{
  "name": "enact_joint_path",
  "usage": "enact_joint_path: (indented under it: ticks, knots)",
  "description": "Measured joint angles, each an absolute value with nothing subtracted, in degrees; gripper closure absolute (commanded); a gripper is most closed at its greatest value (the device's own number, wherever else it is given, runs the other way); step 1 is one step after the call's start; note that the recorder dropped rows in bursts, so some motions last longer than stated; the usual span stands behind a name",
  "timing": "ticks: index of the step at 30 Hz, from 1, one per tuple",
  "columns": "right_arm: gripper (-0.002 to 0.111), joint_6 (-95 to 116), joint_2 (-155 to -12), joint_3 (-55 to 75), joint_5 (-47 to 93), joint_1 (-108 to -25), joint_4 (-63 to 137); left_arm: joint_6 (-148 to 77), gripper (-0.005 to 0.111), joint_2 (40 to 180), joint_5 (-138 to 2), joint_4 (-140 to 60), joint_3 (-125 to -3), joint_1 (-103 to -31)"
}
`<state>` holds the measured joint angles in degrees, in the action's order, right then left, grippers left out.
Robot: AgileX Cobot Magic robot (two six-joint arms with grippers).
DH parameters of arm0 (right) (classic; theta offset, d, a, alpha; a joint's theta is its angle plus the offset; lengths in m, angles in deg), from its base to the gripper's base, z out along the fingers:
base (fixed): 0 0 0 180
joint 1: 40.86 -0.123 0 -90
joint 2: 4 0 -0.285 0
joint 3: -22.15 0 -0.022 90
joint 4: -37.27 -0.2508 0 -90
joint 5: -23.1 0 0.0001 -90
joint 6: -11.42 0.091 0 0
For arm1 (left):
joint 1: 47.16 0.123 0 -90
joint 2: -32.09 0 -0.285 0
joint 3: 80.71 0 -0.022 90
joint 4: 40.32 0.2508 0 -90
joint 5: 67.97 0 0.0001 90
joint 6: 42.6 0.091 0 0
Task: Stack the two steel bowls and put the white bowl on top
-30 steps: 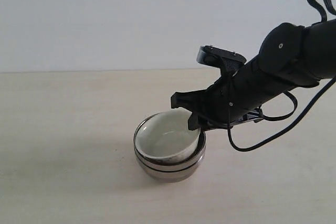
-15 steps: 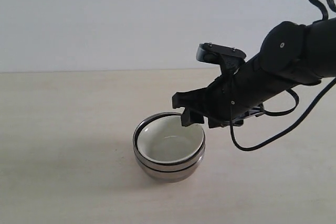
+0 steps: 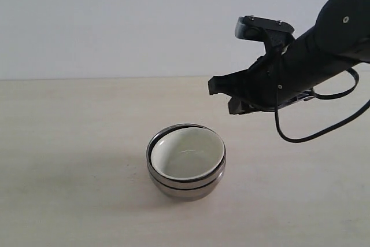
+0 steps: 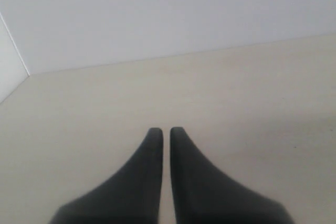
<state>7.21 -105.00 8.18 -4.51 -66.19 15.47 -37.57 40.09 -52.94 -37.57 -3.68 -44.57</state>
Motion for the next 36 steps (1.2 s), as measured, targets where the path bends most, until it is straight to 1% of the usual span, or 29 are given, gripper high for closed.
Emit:
enact_joint_path:
  ticks: [5,10,13,14,19,24,28,31,36]
  knots:
    - [0.108,8.04,-105.0,8.18,-6.23,-64.64,18.06,-37.57,0.103,40.09,-52.94,-37.57,-3.68,-44.57]
    - [0.108,9.07,-104.74,4.94,-0.14,-64.62,18.45,-37.57,0.103,40.09,-52.94,-37.57,-3.68,-44.57]
    - [0.108,9.31,-104.09,0.2,8.12,-64.53,18.54,-37.57,0.103,40.09,-52.94,-37.57,-3.68,-44.57]
    - [0.108,9.39,-102.89,-3.51,14.75,-64.39,18.54,-37.57,0.103,40.09,-52.94,-37.57,-3.68,-44.57]
    - [0.108,9.8,-96.78,-13.72,30.79,-64.39,18.54,-37.57,0.103,40.09,-52.94,-37.57,-3.68,-44.57]
    - [0.108,10.31,-89.87,-22.04,42.45,-64.39,18.54,-37.57,0.103,40.09,-52.94,-37.57,-3.68,-44.57]
    - [0.108,16.89,-84.13,-31.65,53.36,-64.39,18.54,-37.57,0.103,40.09,-52.94,-37.57,-3.68,-44.57]
    - [0.108,19.56,-82.83,-34.39,55.4,-64.39,18.54,-37.57,0.103,40.09,-52.94,-37.57,-3.68,-44.57]
    - [0.108,22.18,-82.46,-35.07,50.11,-64.39,18.54,-37.57,0.103,40.09,-52.94,-37.57,-3.68,-44.57]
